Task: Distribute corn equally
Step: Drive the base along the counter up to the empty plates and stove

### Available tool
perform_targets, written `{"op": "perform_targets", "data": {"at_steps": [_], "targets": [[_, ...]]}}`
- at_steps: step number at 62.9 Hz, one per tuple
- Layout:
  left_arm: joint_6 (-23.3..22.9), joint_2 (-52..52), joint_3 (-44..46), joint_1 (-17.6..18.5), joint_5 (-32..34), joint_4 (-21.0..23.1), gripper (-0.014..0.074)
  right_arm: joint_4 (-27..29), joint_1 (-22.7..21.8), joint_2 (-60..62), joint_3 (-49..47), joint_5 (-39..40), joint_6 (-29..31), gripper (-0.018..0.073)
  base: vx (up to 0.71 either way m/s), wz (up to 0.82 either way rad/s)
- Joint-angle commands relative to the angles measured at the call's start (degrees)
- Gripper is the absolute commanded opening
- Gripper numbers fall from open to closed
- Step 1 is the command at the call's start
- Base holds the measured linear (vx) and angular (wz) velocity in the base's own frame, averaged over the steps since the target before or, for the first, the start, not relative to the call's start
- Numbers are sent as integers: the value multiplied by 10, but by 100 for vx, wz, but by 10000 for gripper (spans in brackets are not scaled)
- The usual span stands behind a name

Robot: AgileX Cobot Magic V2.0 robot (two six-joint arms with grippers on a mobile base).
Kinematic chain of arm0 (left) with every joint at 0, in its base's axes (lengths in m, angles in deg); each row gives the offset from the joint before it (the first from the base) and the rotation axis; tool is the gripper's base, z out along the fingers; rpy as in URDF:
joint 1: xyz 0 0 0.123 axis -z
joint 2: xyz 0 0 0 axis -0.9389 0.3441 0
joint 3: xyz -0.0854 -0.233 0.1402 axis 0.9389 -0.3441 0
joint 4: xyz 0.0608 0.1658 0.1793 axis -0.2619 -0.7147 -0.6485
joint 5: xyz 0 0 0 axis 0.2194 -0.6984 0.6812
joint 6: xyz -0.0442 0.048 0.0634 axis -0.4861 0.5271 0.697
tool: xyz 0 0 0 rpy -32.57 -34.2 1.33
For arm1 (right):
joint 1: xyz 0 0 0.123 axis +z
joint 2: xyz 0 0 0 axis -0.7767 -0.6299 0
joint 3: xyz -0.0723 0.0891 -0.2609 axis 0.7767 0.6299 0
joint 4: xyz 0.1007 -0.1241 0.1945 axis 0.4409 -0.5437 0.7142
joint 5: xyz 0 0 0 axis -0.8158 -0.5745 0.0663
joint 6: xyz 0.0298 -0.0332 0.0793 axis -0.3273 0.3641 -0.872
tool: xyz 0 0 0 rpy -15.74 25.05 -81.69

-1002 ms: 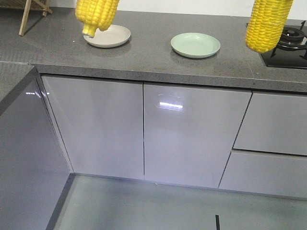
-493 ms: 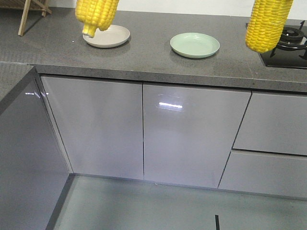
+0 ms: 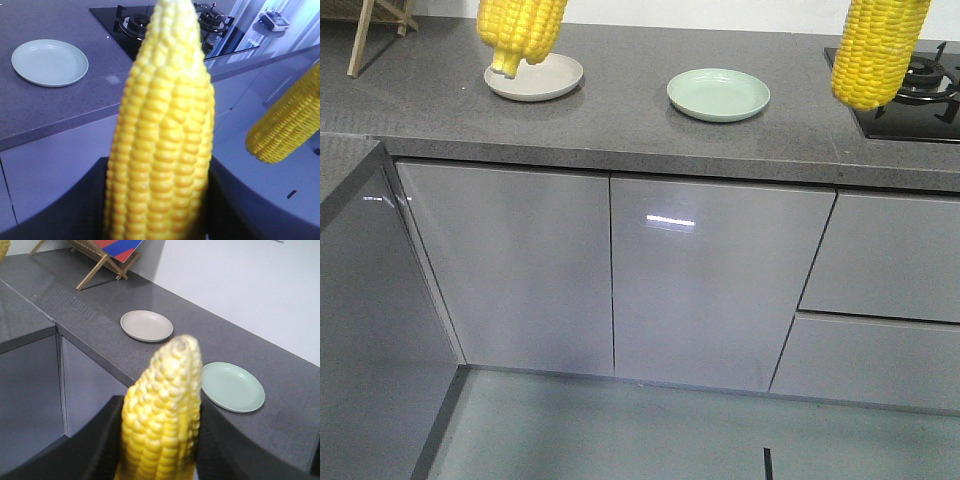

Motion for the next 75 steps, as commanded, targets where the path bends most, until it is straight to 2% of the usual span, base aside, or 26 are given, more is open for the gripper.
{"op": "perform_targets", "data": {"at_steps": [1, 75], "targets": [[0, -26, 13, 2, 21, 19, -6, 15, -3, 11, -15, 39, 2, -6, 2, -7], [0, -26, 13, 2, 21, 19, -6, 15, -3, 11, -15, 39, 2, -6, 4, -11]]}}
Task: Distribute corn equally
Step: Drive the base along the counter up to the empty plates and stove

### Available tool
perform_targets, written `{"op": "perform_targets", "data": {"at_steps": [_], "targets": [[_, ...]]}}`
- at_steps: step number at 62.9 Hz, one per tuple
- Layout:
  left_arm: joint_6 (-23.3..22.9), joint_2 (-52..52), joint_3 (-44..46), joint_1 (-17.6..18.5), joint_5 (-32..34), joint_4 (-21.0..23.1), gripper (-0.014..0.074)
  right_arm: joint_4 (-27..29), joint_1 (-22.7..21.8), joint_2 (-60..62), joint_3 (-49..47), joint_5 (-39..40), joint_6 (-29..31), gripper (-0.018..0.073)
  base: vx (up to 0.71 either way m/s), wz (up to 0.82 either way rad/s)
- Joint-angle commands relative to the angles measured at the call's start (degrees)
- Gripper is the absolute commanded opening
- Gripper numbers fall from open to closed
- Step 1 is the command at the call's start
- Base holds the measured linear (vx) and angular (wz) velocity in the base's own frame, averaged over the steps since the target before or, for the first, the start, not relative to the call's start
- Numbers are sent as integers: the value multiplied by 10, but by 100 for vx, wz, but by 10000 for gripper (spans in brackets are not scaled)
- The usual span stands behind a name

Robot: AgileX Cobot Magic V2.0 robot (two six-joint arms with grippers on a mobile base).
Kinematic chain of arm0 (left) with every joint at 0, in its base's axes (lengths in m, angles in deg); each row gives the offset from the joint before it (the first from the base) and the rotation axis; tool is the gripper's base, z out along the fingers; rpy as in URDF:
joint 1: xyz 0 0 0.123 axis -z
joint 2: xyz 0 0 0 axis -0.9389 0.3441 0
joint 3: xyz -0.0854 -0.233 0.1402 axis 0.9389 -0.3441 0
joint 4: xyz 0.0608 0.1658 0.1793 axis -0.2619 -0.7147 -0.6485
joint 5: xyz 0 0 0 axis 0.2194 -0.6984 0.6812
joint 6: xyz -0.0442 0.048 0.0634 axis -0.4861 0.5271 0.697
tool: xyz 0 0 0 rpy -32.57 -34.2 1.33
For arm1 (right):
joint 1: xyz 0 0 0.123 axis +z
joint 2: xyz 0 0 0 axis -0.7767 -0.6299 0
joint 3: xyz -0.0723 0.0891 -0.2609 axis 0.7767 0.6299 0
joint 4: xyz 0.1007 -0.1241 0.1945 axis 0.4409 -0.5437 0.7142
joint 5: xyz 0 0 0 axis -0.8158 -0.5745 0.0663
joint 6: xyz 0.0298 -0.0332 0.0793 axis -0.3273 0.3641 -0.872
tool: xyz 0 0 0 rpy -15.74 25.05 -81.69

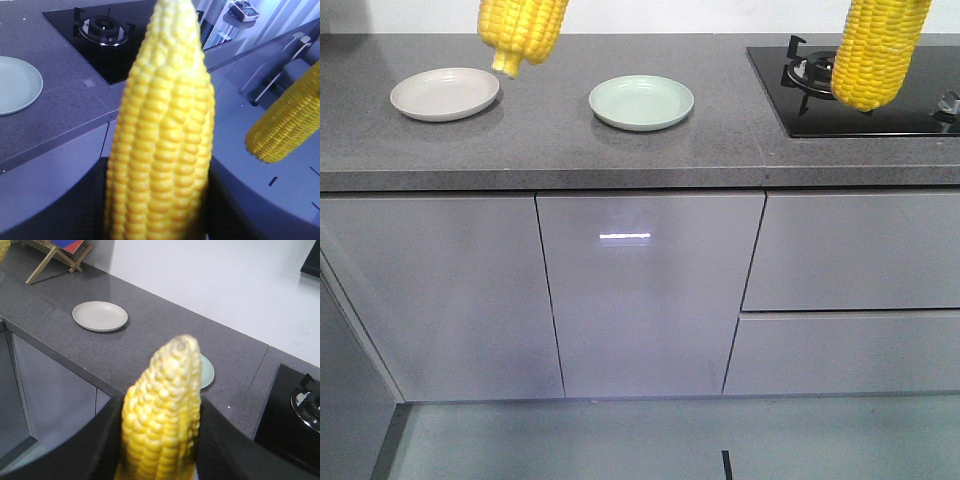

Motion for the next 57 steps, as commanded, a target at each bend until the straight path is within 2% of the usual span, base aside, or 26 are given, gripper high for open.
{"op": "perform_targets", "data": {"at_steps": [1, 57], "targets": [[0, -26, 13, 2, 21, 19, -6, 15, -3, 11, -15, 39, 2, -6, 5, -6], [0, -26, 13, 2, 21, 19, -6, 15, -3, 11, -15, 39, 2, -6, 7, 4]]}}
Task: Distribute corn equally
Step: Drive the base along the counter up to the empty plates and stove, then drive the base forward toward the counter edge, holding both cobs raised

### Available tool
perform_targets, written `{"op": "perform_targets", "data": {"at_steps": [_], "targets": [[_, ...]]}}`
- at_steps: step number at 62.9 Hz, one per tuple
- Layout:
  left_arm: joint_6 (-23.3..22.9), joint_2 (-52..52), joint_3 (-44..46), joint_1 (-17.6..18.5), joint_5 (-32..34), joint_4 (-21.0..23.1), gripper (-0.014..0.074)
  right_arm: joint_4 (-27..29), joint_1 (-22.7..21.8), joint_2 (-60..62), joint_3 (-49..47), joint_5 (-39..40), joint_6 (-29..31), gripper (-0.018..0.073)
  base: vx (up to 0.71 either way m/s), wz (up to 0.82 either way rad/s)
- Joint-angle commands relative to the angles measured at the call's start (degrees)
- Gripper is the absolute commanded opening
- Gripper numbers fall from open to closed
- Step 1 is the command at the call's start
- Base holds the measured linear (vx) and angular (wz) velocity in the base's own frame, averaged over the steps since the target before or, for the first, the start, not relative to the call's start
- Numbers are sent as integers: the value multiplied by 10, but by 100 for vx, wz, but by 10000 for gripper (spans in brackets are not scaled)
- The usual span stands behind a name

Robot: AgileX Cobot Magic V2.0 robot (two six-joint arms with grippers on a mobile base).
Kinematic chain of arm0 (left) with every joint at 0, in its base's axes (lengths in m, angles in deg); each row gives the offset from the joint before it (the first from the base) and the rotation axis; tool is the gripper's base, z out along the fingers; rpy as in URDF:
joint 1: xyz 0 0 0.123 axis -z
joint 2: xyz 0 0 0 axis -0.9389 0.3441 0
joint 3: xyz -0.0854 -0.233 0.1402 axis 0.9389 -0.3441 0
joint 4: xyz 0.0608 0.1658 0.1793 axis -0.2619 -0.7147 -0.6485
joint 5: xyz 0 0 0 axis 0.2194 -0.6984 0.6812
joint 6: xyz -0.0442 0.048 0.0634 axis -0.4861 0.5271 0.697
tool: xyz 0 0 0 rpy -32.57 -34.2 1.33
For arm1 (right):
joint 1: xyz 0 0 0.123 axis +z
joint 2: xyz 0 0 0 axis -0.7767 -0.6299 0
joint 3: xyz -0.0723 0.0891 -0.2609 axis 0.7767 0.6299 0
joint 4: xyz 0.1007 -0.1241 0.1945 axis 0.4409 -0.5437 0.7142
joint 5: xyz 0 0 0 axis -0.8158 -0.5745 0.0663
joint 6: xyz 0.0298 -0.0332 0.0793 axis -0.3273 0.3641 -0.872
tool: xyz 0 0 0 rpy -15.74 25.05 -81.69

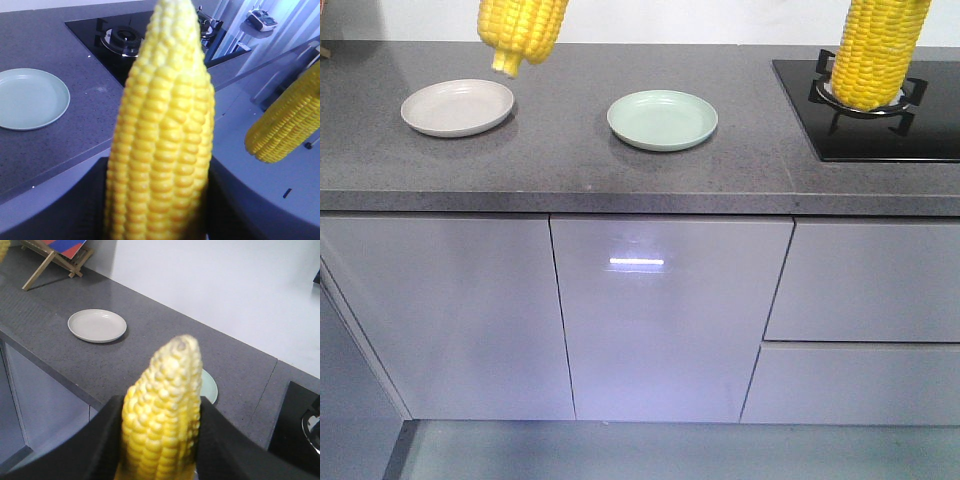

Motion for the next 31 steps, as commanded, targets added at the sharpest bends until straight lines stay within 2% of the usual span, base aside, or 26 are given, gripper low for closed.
{"op": "perform_targets", "data": {"at_steps": [1, 31], "targets": [[0, -26, 13, 2, 21, 19, -6, 15, -3, 11, -15, 39, 2, -6, 11, 10], [0, -26, 13, 2, 21, 19, -6, 15, -3, 11, -15, 39, 2, -6, 12, 8]]}}
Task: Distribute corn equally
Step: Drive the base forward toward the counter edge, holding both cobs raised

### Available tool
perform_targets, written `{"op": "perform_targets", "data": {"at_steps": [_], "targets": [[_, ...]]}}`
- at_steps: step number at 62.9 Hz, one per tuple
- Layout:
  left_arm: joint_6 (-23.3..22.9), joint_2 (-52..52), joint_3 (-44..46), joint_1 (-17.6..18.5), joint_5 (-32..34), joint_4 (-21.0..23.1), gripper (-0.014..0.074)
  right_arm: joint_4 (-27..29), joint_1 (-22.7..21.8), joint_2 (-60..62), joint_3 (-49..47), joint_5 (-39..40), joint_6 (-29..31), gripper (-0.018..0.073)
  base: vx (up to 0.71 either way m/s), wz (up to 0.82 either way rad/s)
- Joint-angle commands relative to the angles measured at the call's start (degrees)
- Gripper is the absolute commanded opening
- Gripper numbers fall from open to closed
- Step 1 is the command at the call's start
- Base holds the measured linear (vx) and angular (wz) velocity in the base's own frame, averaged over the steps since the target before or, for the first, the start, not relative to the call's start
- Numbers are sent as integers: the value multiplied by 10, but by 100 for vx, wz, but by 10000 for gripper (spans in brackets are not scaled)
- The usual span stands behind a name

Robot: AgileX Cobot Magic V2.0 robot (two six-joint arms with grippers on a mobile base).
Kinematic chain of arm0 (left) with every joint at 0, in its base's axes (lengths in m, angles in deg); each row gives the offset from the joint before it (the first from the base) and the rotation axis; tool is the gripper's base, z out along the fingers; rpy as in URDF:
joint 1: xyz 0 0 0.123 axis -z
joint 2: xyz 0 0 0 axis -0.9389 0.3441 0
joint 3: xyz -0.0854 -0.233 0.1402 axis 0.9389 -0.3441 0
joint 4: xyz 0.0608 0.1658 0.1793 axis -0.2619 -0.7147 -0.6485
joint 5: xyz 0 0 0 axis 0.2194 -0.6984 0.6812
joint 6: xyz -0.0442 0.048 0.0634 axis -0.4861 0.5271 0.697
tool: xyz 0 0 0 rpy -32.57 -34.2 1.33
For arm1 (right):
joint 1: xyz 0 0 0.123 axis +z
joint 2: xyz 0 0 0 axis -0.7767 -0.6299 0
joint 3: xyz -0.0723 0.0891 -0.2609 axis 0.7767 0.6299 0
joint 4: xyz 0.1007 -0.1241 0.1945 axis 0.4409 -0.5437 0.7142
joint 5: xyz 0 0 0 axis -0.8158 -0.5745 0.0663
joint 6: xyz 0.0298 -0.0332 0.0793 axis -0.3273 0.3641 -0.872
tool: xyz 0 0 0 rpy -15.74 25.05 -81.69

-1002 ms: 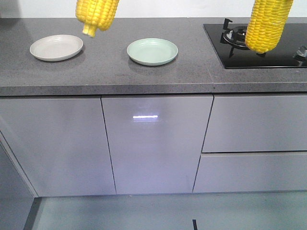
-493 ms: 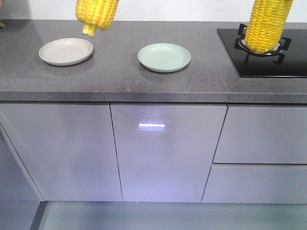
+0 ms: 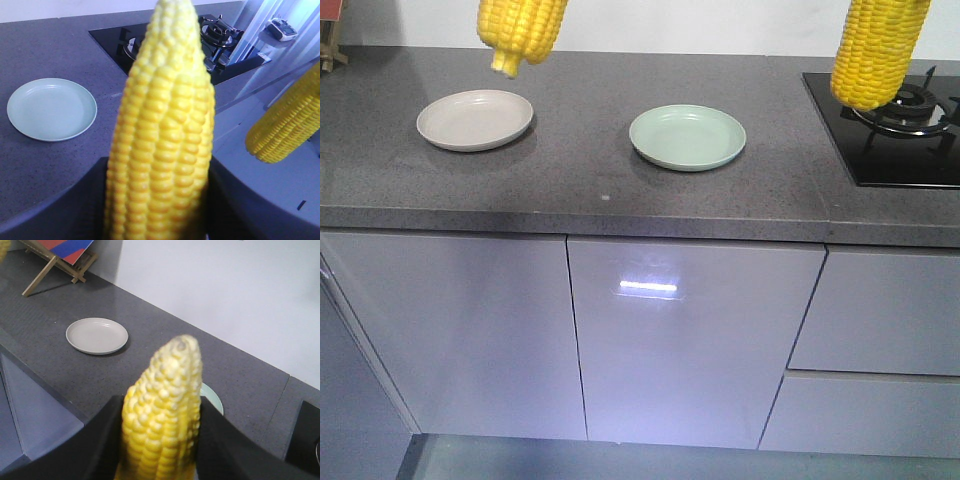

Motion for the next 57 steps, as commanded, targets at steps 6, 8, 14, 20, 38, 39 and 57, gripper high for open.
{"op": "perform_targets", "data": {"at_steps": [6, 8, 14, 20, 38, 39, 57], "targets": [[0, -26, 13, 2, 21, 19, -6, 15, -3, 11, -15, 39, 2, -6, 12, 3], [0, -26, 13, 2, 21, 19, -6, 15, -3, 11, -15, 39, 2, -6, 12, 1], [0, -26, 13, 2, 21, 19, -6, 15, -3, 11, -15, 39, 2, -6, 11, 0], [0, -26, 13, 2, 21, 19, -6, 15, -3, 11, -15, 39, 2, -6, 11, -1], [0, -26, 13, 2, 21, 19, -6, 15, -3, 11, -15, 39, 2, -6, 11, -2], [0, -26, 13, 2, 21, 19, -6, 15, -3, 11, -15, 39, 2, -6, 11, -2], [0, -26, 13, 2, 21, 19, -6, 15, -3, 11, -15, 39, 2, -6, 12, -4]]}}
